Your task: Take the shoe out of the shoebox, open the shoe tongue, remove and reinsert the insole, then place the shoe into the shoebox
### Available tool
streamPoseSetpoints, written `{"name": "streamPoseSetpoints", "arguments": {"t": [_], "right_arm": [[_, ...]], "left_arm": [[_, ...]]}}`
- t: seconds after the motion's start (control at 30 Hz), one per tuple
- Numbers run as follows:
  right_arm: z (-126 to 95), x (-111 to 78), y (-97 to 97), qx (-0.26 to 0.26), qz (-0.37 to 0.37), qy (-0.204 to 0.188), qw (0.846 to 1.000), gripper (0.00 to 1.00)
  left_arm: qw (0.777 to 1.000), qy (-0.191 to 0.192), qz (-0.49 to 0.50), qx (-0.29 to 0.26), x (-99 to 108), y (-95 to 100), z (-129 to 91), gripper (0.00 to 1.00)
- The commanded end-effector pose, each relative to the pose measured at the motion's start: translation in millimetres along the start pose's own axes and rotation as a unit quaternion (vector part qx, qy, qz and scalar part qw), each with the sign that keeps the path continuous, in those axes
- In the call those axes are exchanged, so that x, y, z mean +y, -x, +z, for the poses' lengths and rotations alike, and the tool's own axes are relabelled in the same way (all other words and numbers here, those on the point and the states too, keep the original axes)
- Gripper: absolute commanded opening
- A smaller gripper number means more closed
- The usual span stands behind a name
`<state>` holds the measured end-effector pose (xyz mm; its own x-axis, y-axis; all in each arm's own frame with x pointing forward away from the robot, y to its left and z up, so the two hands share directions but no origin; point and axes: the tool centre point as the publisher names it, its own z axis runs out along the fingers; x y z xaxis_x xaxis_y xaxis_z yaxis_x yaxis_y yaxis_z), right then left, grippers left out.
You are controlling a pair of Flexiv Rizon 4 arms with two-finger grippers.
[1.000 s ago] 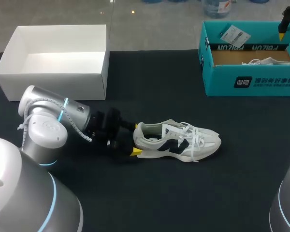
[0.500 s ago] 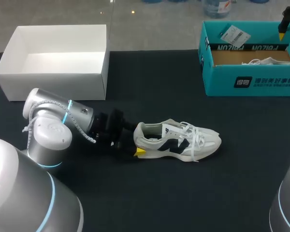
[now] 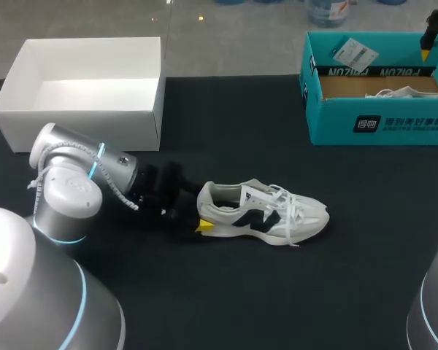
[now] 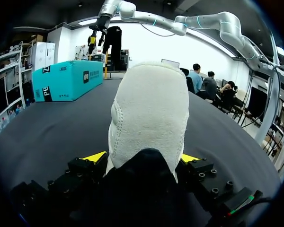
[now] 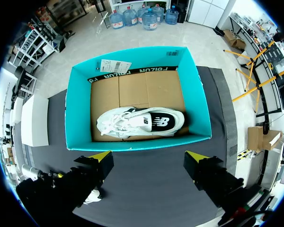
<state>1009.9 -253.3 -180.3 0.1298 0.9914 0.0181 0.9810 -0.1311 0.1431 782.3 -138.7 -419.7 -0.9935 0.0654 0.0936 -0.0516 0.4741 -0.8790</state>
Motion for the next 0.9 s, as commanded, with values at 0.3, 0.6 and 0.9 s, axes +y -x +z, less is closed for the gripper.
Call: {"name": "streamPoseSetpoints", "arguments": {"t": [0.3, 0.6, 0.9], "right_arm": [[-0.1, -0.3, -0.3, -0.001, 0.001, 0.0, 1.0, 1.0], [-0.1, -0.3, -0.3, -0.001, 0.001, 0.0, 1.0, 1.0], [-0.1, -0.3, -0.3, -0.001, 0.001, 0.0, 1.0, 1.0]], "left_arm": [[1.0, 0.014, 0.002, 0.0, 10.5, -18.4, -20.7, 0.0], [1.0, 0.029, -0.006, 0.003, 26.0, -18.7, -15.6, 0.0], [0.999, 0.024, -0.019, -0.02, 25.6, -23.0, -18.4, 0.0]]}}
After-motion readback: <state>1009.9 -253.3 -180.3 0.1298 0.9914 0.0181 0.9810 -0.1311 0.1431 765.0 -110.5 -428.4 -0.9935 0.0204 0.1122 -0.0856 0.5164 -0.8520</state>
